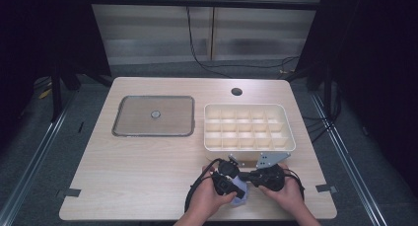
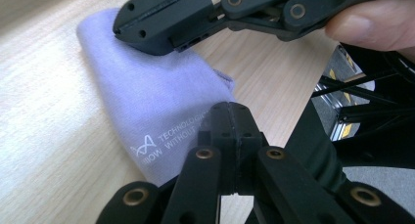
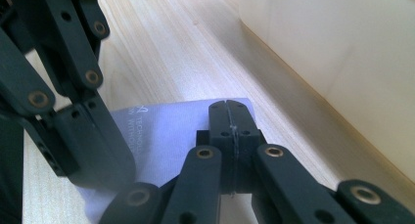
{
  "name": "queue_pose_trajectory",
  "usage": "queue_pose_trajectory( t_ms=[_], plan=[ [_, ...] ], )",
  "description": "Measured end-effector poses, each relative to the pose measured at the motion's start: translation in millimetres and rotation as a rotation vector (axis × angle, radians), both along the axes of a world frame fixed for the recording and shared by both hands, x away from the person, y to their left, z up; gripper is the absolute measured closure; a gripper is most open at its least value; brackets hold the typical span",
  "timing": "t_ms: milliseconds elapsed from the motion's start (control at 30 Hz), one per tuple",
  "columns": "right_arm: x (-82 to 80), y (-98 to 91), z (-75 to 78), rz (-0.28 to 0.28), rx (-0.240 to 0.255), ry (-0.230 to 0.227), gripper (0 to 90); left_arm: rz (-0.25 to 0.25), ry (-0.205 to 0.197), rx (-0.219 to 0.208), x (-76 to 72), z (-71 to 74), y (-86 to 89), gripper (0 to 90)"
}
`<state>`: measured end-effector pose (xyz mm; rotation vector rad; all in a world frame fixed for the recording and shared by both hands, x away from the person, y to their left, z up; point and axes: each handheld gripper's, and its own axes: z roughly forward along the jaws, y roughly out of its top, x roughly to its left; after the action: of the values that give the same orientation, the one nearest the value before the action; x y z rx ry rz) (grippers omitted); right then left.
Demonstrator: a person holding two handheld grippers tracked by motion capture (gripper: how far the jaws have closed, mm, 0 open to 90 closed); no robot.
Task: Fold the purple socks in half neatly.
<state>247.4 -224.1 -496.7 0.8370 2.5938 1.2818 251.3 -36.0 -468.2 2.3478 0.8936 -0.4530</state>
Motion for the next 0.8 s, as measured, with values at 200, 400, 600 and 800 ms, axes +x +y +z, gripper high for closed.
queue_pose_trajectory(
  t_ms=[200,400,600,800],
  plan=[
    [-0.5,0.7,0.2,0.003,-0.004,-0.005,90.0,0.000,0.013,0.011,0.3,-2.3,8.3,90.0],
    [-0.5,0.6,0.1,0.000,-0.003,-0.005,90.0,-0.008,0.037,0.012,-0.1,-8.9,4.9,90.0],
    [0.5,1.2,-0.2,-0.008,0.000,-0.007,90.0,-0.008,0.047,-0.008,1.6,-11.0,4.4,90.0],
    [2.0,2.4,1.2,-0.017,-0.012,-0.013,89.3,-0.004,0.056,-0.032,3.0,-13.4,1.0,90.0]
  ],
)
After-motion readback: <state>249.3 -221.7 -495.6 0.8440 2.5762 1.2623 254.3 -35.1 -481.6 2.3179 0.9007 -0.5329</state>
